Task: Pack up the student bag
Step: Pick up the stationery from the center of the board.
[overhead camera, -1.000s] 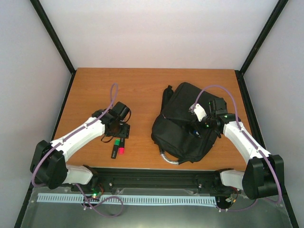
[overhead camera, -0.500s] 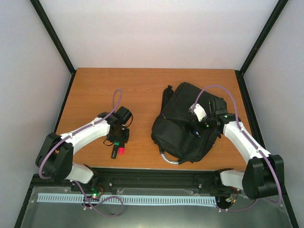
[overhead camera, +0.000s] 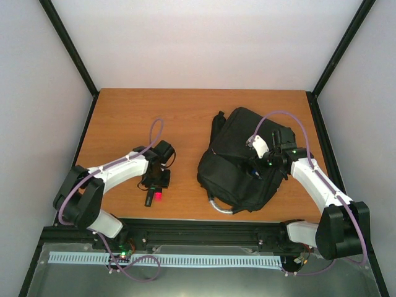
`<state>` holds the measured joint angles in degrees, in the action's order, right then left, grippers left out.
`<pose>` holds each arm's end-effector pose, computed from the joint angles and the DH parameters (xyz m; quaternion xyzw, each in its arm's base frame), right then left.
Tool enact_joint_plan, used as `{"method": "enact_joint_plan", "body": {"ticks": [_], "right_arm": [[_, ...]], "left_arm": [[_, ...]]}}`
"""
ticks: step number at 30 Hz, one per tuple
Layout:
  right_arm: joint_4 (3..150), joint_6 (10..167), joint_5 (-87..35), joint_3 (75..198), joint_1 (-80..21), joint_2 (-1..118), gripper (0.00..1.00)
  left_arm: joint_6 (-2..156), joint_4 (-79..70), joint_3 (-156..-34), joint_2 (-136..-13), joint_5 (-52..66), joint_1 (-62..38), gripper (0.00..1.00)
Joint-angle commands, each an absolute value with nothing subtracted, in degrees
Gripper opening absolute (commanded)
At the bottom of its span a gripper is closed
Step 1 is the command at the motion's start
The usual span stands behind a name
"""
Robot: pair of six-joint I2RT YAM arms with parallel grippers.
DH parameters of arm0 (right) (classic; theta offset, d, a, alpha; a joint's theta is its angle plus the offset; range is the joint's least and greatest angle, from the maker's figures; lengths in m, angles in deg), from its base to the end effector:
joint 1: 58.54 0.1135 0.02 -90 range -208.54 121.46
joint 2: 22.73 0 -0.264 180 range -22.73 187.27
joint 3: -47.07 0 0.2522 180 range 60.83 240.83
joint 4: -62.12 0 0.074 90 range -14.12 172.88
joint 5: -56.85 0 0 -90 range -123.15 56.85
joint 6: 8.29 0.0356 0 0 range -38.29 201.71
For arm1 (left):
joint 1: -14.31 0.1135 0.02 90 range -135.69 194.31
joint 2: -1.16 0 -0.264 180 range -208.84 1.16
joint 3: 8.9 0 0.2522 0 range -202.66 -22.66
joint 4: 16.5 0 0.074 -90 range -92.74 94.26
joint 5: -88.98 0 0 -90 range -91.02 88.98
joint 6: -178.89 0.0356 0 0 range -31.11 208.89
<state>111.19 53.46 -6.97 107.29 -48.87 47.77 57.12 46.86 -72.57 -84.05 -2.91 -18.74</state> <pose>0.2281 0.0548 0.2262 -0.3618 0.8690 0.1740 0.2893 0.2037 -0.1311 0.1748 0.0104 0.9988 -0.0099 0.0464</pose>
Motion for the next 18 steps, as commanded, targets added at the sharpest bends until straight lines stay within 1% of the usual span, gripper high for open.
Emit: {"method": "enact_joint_plan", "body": {"ticks": [1,12,14,18], "right_arm": [[112.35,53.13,-3.97,108.58,-48.62,47.58,0.09],[112.55,53.02,-3.88,108.64,-48.61,47.99,0.09],[112.53,53.01,-3.89,108.62,-48.61,48.02,0.09],[112.58,52.95,-3.96,108.67,-48.61,48.11,0.09]], "left_arm": [[55.78,45.71,-72.36,-85.65,-2.95,-19.7,0.44],[55.85,44.35,-74.43,-90.39,-3.33,-23.9,0.44],[55.85,44.08,-75.48,-91.45,-3.26,-25.45,0.43],[56.68,43.36,-77.63,-93.34,-2.28,-29.15,0.36]]}}
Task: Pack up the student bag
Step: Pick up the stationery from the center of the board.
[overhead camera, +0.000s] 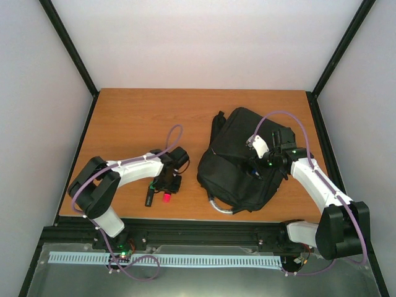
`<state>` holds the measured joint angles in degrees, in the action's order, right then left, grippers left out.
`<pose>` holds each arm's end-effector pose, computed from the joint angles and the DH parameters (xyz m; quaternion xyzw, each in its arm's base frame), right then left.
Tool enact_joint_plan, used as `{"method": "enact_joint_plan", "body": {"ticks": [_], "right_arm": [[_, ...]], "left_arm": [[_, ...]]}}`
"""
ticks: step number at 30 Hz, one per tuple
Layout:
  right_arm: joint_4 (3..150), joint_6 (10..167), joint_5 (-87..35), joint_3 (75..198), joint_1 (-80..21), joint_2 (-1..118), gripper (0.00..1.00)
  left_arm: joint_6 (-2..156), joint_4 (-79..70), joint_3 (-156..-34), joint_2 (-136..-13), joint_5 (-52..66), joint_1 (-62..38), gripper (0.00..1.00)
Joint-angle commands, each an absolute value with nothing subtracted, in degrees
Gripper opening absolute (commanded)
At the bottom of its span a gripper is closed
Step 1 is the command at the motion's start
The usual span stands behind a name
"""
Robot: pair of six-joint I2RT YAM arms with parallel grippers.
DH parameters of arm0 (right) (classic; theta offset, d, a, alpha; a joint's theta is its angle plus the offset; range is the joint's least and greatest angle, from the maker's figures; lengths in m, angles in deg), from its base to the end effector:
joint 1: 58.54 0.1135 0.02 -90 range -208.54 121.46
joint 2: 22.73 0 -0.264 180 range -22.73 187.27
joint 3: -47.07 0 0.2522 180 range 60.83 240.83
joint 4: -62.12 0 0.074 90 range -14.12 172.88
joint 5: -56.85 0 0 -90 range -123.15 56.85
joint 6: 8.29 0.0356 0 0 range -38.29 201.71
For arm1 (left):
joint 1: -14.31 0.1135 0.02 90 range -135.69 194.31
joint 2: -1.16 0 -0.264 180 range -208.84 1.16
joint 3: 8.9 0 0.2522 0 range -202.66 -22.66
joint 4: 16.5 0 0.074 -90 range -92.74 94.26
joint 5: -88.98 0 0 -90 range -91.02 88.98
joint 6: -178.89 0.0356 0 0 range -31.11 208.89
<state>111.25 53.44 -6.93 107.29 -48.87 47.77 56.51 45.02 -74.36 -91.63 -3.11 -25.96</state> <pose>0.2280 0.0548 0.2262 -0.3620 0.8690 0.1744 0.2889 0.1985 -0.1665 0.1518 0.0686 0.9974 0.0087 0.0189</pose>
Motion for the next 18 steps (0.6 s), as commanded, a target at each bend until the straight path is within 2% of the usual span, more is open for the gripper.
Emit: {"method": "enact_joint_plan", "body": {"ticks": [1,6,8,10,12,15,18], "right_arm": [[112.57,52.92,-3.95,108.67,-48.61,48.15,0.09],[112.65,52.88,-3.93,108.73,-48.62,48.33,0.09],[112.69,52.81,-3.9,108.75,-48.61,48.42,0.09],[112.77,52.84,-3.81,108.73,-48.61,48.46,0.09],[112.78,52.87,-3.79,108.78,-48.61,48.48,0.09],[112.79,52.76,-3.73,108.77,-48.61,48.46,0.09],[112.88,52.71,-3.71,108.9,-48.61,48.7,0.09]], "left_arm": [[57.16,43.22,-78.13,-93.54,-2.07,-30.06,0.35],[60.96,41.44,-78.83,-93.43,0.71,-33.64,0.25],[61.64,41.2,-78.37,-93.08,1.33,-33.75,0.31],[61.61,41.56,-77.91,-92.18,0.85,-33.83,0.43],[61.41,42.04,-77.09,-90.59,0.91,-34.06,0.5],[60.3,42.99,-75.7,-88.01,1.09,-34.31,0.54],[58.56,44.16,-74.66,-86.42,0.41,-35.15,0.55]]}}
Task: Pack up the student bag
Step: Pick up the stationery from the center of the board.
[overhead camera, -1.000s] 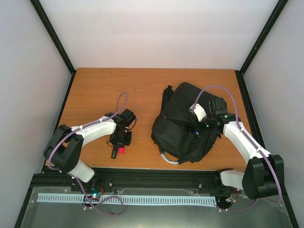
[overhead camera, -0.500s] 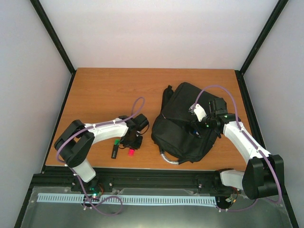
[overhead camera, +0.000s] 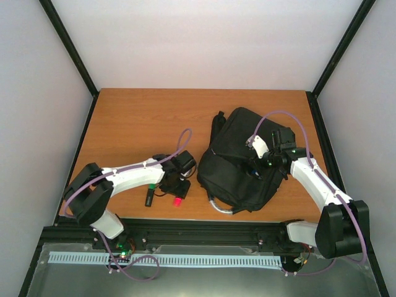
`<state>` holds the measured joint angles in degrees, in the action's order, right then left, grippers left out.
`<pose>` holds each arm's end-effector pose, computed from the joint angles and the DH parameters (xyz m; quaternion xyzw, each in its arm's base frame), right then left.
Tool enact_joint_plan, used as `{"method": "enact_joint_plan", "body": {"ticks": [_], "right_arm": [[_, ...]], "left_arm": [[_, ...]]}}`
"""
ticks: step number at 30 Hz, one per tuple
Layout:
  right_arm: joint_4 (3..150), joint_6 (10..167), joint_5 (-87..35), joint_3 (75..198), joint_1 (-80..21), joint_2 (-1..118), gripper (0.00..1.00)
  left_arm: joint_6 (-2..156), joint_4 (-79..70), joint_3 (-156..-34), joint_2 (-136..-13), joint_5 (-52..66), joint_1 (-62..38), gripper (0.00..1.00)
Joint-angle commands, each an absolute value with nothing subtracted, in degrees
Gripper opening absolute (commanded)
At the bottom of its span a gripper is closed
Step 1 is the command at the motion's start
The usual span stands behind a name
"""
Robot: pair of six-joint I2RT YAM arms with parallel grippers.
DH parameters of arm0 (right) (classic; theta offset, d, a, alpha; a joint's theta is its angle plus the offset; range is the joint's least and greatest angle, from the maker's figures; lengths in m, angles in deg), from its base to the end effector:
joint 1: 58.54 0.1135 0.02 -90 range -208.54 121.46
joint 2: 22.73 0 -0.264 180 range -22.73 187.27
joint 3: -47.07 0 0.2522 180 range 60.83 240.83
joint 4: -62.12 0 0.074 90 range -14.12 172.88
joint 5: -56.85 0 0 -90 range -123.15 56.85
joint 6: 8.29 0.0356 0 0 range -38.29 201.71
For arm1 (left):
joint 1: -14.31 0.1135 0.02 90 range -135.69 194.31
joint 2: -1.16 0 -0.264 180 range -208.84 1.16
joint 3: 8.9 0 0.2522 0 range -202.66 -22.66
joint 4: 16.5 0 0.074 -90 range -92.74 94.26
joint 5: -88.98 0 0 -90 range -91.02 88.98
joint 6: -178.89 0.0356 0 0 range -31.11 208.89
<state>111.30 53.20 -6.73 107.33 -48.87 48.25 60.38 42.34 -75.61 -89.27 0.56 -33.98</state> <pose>0.2289 0.0551 0.2246 -0.3636 0.8690 0.1763 0.2855 0.1770 -0.2000 0.1674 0.1723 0.9828 -0.0511 0.0423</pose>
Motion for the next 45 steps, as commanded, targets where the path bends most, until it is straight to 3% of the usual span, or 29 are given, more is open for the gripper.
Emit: {"method": "enact_joint_plan", "body": {"ticks": [1,8,17,27,41,45], "right_arm": [[112.88,52.64,-3.68,108.91,-48.61,48.79,0.09],[113.07,52.63,-3.53,108.99,-48.61,48.81,0.09],[112.85,52.83,-3.44,108.95,-48.61,47.71,0.09],[111.26,54.19,-1.81,108.37,-48.61,40.4,0.06],[110.22,54.14,-1.19,107.71,-48.61,37.07,0.05],[109.58,54.63,-1.99,107.66,-48.61,36.56,0.05]], "left_arm": [[57.92,44.52,-74.42,-86.12,-0.3,-35.81,0.54],[51.84,47.2,-73.86,-86.91,-4.65,-40.2,0.52],[51.74,43.22,-71.27,-87.38,-0.35,-40.79,0.45],[51.38,43.16,-71.32,-88.22,-1.49,-40.86,0.31],[53.48,55.2,-81.09,-81.66,-4.09,-40.88,0.21],[57.06,53.95,-86.92,-78.24,2.68,-40.85,0.22]]}}
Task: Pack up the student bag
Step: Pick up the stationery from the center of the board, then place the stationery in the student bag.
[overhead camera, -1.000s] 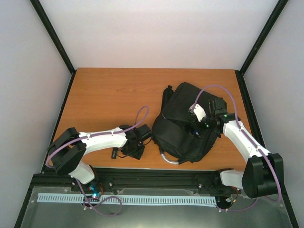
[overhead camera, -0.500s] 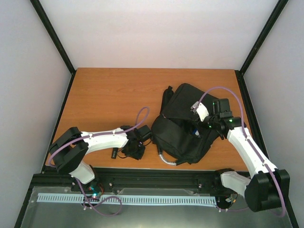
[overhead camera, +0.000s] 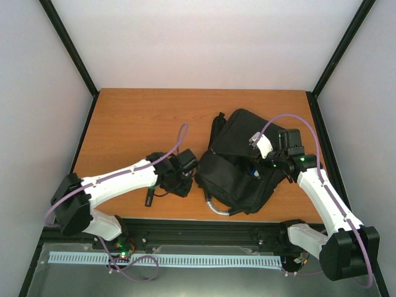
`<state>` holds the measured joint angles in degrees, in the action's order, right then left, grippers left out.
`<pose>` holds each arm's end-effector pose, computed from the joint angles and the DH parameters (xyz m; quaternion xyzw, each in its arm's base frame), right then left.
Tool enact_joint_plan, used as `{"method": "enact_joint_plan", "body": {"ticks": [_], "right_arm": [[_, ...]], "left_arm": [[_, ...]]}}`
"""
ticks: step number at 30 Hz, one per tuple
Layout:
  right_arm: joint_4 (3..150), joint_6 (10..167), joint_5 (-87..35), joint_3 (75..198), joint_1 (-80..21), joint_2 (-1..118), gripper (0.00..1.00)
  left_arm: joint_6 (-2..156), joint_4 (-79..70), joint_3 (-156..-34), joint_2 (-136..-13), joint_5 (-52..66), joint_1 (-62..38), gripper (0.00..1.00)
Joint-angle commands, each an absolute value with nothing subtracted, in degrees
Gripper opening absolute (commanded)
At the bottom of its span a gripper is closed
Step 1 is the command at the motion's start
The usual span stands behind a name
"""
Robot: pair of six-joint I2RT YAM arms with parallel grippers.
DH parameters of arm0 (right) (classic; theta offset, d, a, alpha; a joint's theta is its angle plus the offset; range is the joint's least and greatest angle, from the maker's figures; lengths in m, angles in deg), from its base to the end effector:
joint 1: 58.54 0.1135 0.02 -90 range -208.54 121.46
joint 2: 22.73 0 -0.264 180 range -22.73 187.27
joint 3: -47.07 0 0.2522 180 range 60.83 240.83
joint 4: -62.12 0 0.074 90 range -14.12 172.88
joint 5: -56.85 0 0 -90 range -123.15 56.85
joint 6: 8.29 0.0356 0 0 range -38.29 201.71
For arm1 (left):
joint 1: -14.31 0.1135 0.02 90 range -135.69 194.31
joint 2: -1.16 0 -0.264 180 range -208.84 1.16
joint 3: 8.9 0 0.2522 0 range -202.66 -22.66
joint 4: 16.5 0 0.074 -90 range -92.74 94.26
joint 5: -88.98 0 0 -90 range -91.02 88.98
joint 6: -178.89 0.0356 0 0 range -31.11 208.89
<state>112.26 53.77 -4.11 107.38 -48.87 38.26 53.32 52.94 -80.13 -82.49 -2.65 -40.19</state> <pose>0.2047 0.0524 0.2599 -0.3736 0.8362 0.1817 0.3580 0.1475 -0.2051 0.2132 0.1630 0.9840 -0.0402 0.0602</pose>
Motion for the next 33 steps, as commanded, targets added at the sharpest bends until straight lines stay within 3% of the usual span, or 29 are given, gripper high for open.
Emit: {"method": "enact_joint_plan", "body": {"ticks": [1,13,23,33], "right_arm": [[109.47,54.7,-2.04,107.52,-48.61,36.35,0.05],[108.76,55.33,-1.83,107.0,-48.61,34.76,0.04],[108.64,55.27,-0.92,106.86,-48.7,34.83,0.04],[109.23,54.52,0.84,106.91,-48.7,35.54,0.04]], "left_arm": [[57.85,52.87,-87.83,-77.87,5.28,-40.88,0.22],[62.43,36.68,-95.52,-88.0,21.91,-40.97,0.2],[60.42,28.82,-101.76,-99.47,25.14,-41.26,0.18],[62.82,32.17,-111.92,-110.17,18.84,-41.61,0.17]]}}
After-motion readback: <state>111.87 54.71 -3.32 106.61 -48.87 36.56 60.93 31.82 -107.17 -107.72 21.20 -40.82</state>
